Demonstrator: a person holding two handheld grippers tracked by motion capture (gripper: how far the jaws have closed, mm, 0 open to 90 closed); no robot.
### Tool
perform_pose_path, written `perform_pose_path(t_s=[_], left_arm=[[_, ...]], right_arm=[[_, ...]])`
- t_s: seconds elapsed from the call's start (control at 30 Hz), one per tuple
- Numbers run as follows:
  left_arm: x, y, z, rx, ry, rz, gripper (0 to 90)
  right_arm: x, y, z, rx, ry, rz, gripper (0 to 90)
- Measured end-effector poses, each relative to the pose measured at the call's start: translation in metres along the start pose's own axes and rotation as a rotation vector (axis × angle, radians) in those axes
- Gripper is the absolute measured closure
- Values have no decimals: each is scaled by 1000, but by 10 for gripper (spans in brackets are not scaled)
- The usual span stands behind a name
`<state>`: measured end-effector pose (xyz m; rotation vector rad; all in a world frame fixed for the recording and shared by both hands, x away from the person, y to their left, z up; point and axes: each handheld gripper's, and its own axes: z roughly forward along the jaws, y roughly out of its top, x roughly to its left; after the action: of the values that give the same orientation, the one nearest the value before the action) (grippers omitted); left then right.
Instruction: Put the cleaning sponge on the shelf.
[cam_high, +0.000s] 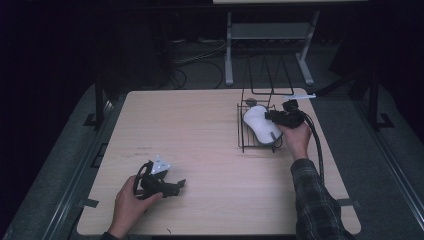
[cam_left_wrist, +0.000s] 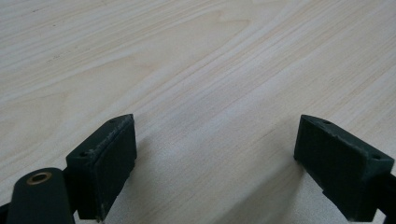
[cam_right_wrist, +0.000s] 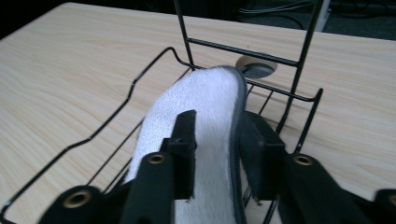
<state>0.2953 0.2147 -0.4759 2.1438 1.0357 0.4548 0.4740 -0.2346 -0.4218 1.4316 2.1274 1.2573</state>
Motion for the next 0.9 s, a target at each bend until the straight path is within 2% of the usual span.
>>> perform_pose_path(t_s=[0.13,0.2,0.3,0.33,0.37,0.4,0.47,0.67,0.9], left_arm=[[0,0,0,0,0,0,122],[0,0,0,0,0,0,122],[0,0,0,0,0,0,122],[0,0,0,0,0,0,122],[0,0,0,0,0,0,122],[0,0,0,0,0,0,122],[0,0,0,0,0,0,122],[0,0,0,1,-1,0,122],[0,0,0,2,-1,0,122]], right_arm=[[-1,1,-4,-8,-8,-1,607],[-1,1,-6,-13,-8,-6,616],[0,1,-14,-22,7,-6,735],[0,-1,-20,-24,10,-24,816],[1,-3,-22,-21,12,-26,858],[1,-3,-22,-21,12,-26,858],[4,-10,-28,15,13,-60,899],[10,-22,-36,57,18,-109,899],[19,-35,-31,97,2,-140,899]])
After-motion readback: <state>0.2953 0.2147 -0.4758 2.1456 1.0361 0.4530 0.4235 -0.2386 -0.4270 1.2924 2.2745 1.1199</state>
